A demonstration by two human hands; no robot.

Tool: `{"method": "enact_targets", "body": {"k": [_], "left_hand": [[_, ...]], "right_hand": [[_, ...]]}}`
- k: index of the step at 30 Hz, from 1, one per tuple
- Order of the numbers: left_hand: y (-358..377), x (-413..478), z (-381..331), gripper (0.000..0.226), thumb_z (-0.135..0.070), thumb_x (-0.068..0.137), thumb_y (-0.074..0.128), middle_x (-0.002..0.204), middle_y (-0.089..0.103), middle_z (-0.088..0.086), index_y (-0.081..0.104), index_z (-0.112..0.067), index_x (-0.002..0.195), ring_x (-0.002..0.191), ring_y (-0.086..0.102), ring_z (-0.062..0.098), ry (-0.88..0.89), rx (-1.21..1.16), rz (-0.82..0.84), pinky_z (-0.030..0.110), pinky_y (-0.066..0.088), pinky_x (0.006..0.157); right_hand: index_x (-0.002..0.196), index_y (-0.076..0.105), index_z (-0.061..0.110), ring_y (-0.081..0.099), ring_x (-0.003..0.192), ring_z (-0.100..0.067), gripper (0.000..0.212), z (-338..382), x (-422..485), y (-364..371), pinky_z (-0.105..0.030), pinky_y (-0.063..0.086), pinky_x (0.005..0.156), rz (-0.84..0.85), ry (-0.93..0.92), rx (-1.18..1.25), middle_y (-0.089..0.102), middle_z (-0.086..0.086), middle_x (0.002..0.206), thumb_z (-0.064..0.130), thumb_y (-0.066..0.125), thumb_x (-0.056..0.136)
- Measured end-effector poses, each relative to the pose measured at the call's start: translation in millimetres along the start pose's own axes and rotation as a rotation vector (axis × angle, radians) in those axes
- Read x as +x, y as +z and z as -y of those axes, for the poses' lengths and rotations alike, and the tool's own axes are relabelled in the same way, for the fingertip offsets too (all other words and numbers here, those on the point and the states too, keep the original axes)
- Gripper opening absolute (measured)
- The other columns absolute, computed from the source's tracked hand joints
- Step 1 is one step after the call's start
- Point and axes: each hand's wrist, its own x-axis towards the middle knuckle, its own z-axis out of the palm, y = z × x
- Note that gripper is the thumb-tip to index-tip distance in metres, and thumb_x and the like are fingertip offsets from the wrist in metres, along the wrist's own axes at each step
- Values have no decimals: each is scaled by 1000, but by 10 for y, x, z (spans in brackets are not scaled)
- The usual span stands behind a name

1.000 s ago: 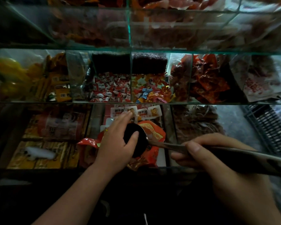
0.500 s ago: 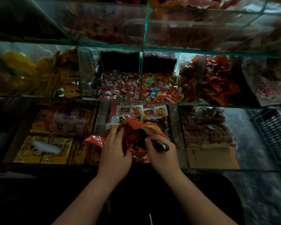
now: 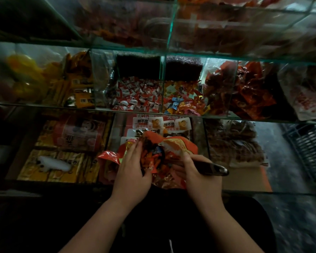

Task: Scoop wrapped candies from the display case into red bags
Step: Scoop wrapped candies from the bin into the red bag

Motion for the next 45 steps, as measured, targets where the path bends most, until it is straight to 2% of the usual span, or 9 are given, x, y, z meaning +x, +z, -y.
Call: {"method": "enact_targets", "body": {"k": [4, 8, 12, 16, 22, 27, 32, 37, 45], "left_hand": [[0, -37, -64, 80, -30, 92, 68, 165, 17, -14, 23, -31, 159, 155, 12, 12, 10, 20, -43, 50, 26, 124], [50, -85, -187, 69, -20, 88, 71, 163, 21, -9, 38, -23, 149, 154, 15, 16, 203, 88, -182, 44, 21, 123], [171, -42, -314, 58, -28, 93, 65, 153, 36, -12, 45, -22, 147, 144, 27, 1, 266, 72, -51, 32, 31, 119], [251, 123, -361, 64, -50, 101, 51, 162, 31, -3, 36, -22, 156, 150, 22, 13, 139, 146, 44, 27, 15, 119], [273, 243, -454, 54, -44, 105, 46, 157, 38, -2, 45, -18, 152, 146, 28, 14, 177, 177, 24, 31, 19, 121], [244, 207, -506, 49, -40, 106, 39, 153, 44, -2, 52, -15, 146, 145, 35, 17, 241, 153, -72, 47, 31, 121], [100, 366, -672, 45, -34, 103, 41, 150, 49, 1, 57, -12, 138, 146, 36, 18, 323, 152, -223, 16, 0, 121], [58, 877, -945, 40, -32, 104, 45, 146, 48, 3, 54, -13, 138, 141, 37, 19, 419, 154, -244, 51, 31, 119], [166, 1350, -1094, 53, -44, 105, 48, 163, 29, -9, 40, -24, 153, 149, 20, 4, 355, -113, -193, 27, 19, 118]], "right_hand": [[88, 75, 12, 80, 78, -21, 19, 192, -49, -150, -35, 65, 68, -52, -25, -13, 80, -8, 82, 28, 69, 98], [89, 73, 7, 80, 77, -24, 21, 332, -65, -319, -30, 65, 65, -105, -34, 22, 79, -11, 79, 24, 67, 99], [80, 75, 18, 80, 76, -29, 22, 468, -134, -441, -28, 63, 63, -150, -1, 118, 79, -14, 77, 27, 69, 99], [78, 74, 19, 79, 75, -34, 21, 586, -239, -536, -33, 64, 63, -189, -24, 203, 78, -16, 78, 28, 72, 97], [70, 76, 20, 79, 77, -39, 30, 767, -333, -672, -32, 63, 63, -86, -9, 274, 77, -19, 76, 11, 67, 97], [73, 77, 18, 78, 82, -40, 32, 848, -378, -736, -30, 63, 65, 46, -23, 324, 76, -24, 80, -4, 65, 93], [75, 78, 20, 79, 84, -38, 16, 954, -385, -750, -29, 63, 68, 106, -78, 400, 77, -25, 83, 7, 69, 77], [70, 77, 23, 79, 87, -37, 27, 1110, -183, -668, -28, 63, 68, 28, -59, 524, 78, -18, 80, 1, 67, 83], [105, 60, -2, 78, 91, -37, 9, 1215, 396, -595, -36, 65, 73, -124, 88, 878, 79, -17, 82, 2, 62, 97]]}}
